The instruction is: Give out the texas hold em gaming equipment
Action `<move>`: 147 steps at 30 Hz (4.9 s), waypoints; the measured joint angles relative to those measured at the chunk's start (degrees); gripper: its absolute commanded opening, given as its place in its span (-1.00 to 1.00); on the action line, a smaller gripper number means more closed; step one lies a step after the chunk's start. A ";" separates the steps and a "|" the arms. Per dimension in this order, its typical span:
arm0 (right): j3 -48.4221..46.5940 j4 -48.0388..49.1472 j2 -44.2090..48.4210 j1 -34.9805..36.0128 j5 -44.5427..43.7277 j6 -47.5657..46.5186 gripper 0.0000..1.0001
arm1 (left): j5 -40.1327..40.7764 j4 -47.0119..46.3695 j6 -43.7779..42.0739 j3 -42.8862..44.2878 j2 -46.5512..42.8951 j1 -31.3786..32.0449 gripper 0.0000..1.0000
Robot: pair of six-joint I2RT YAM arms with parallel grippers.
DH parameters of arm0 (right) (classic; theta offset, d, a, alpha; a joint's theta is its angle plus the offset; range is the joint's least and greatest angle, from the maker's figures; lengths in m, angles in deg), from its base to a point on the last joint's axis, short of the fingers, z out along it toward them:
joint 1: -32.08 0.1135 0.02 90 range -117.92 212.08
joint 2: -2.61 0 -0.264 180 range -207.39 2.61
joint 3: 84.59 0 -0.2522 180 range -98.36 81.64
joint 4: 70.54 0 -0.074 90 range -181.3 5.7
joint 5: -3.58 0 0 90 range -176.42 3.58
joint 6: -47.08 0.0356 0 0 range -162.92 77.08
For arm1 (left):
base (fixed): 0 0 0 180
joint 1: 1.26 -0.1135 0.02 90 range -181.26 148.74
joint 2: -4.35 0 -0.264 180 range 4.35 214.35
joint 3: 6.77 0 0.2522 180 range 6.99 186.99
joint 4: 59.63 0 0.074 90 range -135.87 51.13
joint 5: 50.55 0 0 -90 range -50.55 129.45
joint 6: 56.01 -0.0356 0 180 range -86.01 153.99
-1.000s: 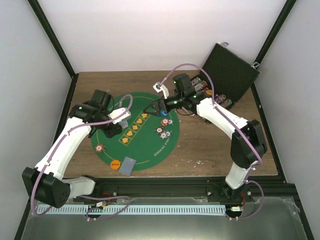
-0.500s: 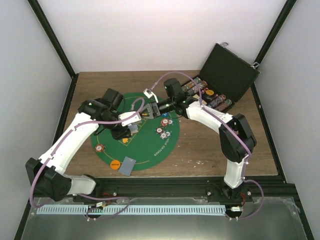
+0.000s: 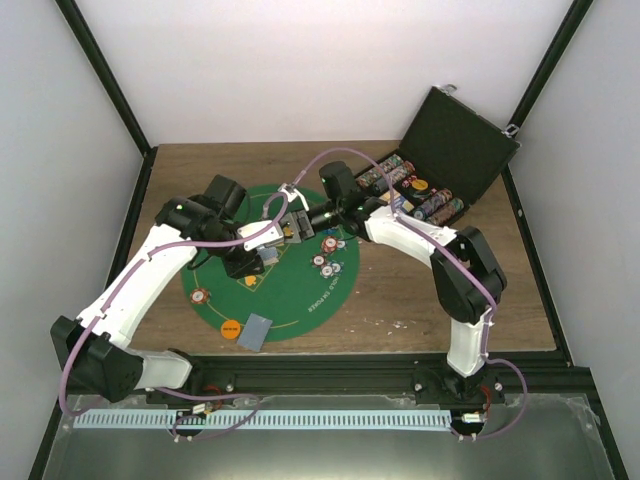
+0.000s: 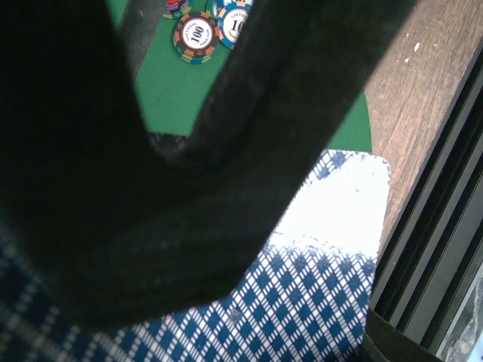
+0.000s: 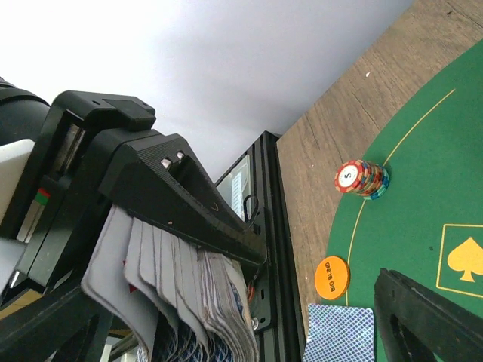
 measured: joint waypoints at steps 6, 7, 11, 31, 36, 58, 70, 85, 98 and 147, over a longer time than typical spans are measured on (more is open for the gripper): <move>0.00 1.64 -0.63 0.46 -0.07 1.49 0.85 | -0.17 -0.04 0.46 0.02 0.00 0.00 -0.07; 0.00 1.75 -0.70 0.55 -0.13 1.66 0.85 | -0.17 0.02 0.57 0.02 0.00 0.00 -0.07; 0.00 2.14 -1.14 0.98 -0.33 2.01 0.82 | -0.17 -0.02 0.83 0.04 0.00 0.00 -0.07; 0.00 -0.13 -1.53 1.55 -0.94 1.11 0.76 | -0.11 -0.33 1.11 0.04 0.00 0.00 -0.08; -0.13 -1.01 -1.53 1.57 -0.96 0.15 0.75 | -0.07 -0.35 1.14 0.04 0.00 0.00 -0.08; -2.05 -7.82 -1.62 1.79 -2.82 -4.76 0.06 | 1.46 -0.79 1.33 -0.79 0.00 -0.02 -0.12; -2.51 -13.90 -0.85 1.64 -5.60 -7.80 -0.41 | 2.91 -1.20 1.33 -3.41 -0.15 -0.35 -0.11; -5.49 -20.68 -0.33 1.53 -8.24 -10.49 -0.92 | 2.97 -1.92 1.44 -5.53 -1.05 -1.70 -0.13; -6.80 -26.45 2.32 -1.51 -10.05 -14.14 -0.99 | 3.37 -3.87 3.13 -7.65 -1.29 -6.12 -0.15; -40.22 -31.58 -35.17 -11.04 -61.83 -64.81 -0.35 | 5.01 -6.08 5.42 -8.31 -0.04 -7.91 -0.16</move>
